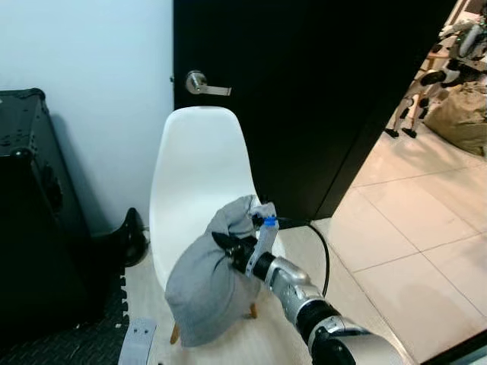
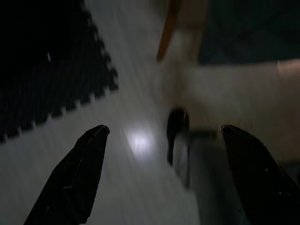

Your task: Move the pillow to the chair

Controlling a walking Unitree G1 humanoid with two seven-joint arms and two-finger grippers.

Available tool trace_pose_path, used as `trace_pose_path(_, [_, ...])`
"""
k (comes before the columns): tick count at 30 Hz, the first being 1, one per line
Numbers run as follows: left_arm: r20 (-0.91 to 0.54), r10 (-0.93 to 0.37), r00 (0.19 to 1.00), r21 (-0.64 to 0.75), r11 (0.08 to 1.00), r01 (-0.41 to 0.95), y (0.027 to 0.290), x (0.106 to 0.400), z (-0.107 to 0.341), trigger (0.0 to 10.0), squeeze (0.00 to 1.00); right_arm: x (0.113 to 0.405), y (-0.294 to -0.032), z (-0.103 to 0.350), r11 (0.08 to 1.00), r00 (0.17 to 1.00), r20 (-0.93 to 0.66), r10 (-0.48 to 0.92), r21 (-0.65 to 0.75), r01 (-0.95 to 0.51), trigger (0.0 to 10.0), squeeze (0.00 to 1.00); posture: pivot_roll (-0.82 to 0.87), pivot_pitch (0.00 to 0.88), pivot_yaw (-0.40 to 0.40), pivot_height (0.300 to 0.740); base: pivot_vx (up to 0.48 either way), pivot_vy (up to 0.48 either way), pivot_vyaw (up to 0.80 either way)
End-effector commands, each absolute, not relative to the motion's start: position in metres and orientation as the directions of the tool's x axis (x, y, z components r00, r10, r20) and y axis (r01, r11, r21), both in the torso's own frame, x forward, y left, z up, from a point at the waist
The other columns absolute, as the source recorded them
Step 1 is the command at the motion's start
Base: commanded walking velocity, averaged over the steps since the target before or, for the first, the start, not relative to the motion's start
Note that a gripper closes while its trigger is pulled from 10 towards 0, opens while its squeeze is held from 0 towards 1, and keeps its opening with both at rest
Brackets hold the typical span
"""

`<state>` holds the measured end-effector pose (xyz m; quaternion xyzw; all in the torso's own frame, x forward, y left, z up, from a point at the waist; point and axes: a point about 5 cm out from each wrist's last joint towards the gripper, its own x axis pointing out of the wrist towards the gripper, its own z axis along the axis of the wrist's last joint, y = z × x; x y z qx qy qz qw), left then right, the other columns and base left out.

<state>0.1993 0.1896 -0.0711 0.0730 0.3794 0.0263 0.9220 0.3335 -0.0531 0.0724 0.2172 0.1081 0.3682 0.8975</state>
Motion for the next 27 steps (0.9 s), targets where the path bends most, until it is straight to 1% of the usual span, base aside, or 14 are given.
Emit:
trace_pose_path(1, [-0.673, 0.113, 0.731, 0.144, 0.989, -0.02, 0.191, 0.205, -0.067, 10.0, 0.0, 0.343, -0.042, 0.095, 0.603, 0.707, 0.064, 0.705, 0.472, -0.644, 10.0, 0.0, 0.22, 0.0, -0.144, 0.74, 0.364, 0.0, 0.0])
trace_pose_path(7, [-0.653, 0.114, 0.748, 0.139, 0.99, -0.029, 0.193, 0.211, -0.063, 10.0, 0.0, 0.347, -0.039, 0.107, 0.587, 0.708, 0.123, 0.695, 0.472, -0.658, 10.0, 0.0, 0.23, 0.0, -0.14, 0.74, 0.399, 0.0, 0.0])
trace_pose_path(14, [-0.63, 0.105, 0.77, 0.13, 0.991, -0.029, 0.189, 0.217, -0.06, 10.0, 0.0, 0.352, -0.044, 0.111, 0.61, 0.736, 0.142, 0.662, 0.469, -0.638, 10.0, 0.0, 0.23, 0.0, -0.138, 0.74, 0.422, 0.0, 0.0])
trace_pose_path(16, [-0.623, 0.101, 0.775, 0.128, 0.991, -0.027, 0.187, 0.218, -0.059, 10.0, 0.0, 0.352, -0.046, 0.11, 0.622, 0.746, 0.129, 0.654, 0.47, -0.626, 10.0, 0.0, 0.23, 0.0, -0.137, 0.74, 0.435, 0.0, 0.44])
trace_pose_path(21, [-0.623, 0.088, 0.777, 0.123, 0.992, -0.014, 0.184, 0.217, -0.059, 10.0, 0.0, 0.351, -0.048, 0.106, 0.626, 0.75, 0.12, 0.65, 0.476, -0.618, 10.0, 0.0, 0.22, 0.0, -0.137, 0.74, 0.411, 0.0, 0.76])
trace_pose_path(27, [-0.628, 0.06, 0.776, 0.124, 0.992, 0.024, 0.179, 0.217, -0.06, 10.0, 0.0, 0.353, -0.051, 0.105, 0.652, 0.769, 0.088, 0.633, 0.476, -0.591, 10.0, 0.0, 0.22, 0.0, -0.131, 0.74, 0.441, 0.0, 0.0])
